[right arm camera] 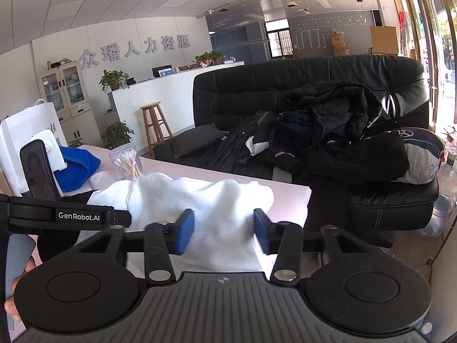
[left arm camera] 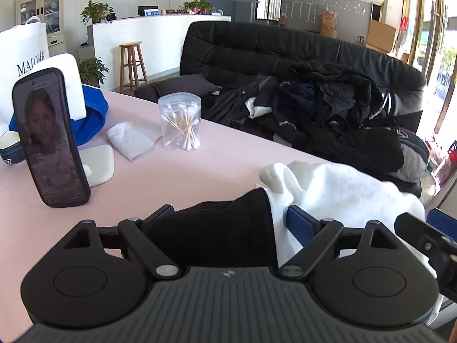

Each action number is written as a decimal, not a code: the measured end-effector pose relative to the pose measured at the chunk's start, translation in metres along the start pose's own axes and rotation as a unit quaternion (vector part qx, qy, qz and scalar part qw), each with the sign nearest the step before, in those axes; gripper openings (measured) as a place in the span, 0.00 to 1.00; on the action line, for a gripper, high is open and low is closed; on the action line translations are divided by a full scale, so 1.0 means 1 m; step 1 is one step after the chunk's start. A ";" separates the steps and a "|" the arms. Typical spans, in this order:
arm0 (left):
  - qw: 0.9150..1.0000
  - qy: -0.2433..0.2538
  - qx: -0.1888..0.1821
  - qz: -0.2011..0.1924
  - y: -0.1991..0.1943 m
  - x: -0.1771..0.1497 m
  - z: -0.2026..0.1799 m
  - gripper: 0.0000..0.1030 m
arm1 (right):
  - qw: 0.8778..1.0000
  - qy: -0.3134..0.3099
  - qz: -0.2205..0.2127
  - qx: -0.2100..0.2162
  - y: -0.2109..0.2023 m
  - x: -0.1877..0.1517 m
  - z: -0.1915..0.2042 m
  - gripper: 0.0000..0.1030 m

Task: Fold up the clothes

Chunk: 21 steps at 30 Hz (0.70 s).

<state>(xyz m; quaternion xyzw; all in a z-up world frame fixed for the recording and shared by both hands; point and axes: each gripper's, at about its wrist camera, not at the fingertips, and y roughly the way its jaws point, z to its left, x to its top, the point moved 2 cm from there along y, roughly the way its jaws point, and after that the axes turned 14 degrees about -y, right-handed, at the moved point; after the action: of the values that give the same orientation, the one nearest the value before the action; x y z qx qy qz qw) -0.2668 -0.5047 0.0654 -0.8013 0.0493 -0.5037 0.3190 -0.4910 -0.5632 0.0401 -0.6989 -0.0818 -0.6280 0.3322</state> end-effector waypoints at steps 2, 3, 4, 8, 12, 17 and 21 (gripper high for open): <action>1.000 -0.009 0.002 -0.019 -0.014 0.004 0.006 0.82 | 1.000 0.004 -0.018 0.006 -0.009 0.005 0.000 0.85; 0.999 -0.018 -0.003 -0.037 -0.027 0.008 0.012 0.82 | 1.000 0.002 -0.022 0.008 -0.013 0.008 0.002 0.86; 0.998 -0.028 -0.011 -0.055 -0.041 0.012 0.019 0.82 | 1.000 0.000 -0.028 0.007 -0.018 0.010 0.004 0.90; 0.987 -0.091 -0.073 -0.112 -0.109 0.029 0.059 0.84 | 0.998 -0.009 -0.058 0.016 -0.041 0.021 0.020 0.98; 0.977 -0.115 -0.073 -0.166 -0.183 0.039 0.109 0.89 | 0.994 -0.017 -0.094 0.054 -0.070 0.045 0.053 1.00; 0.964 -0.111 0.015 -0.243 -0.271 0.023 0.189 0.89 | 0.978 -0.073 -0.115 0.159 -0.112 0.066 0.145 1.00; 0.949 -0.148 0.072 -0.270 -0.333 -0.007 0.258 0.90 | 0.955 -0.136 -0.130 0.230 -0.142 0.062 0.240 1.00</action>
<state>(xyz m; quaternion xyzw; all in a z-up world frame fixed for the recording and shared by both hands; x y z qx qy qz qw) -0.1341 -0.1193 0.1722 -0.8252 -0.2529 -0.4490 0.2312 -0.3563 -0.3370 0.1515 -0.6660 -0.3585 -0.5289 0.3849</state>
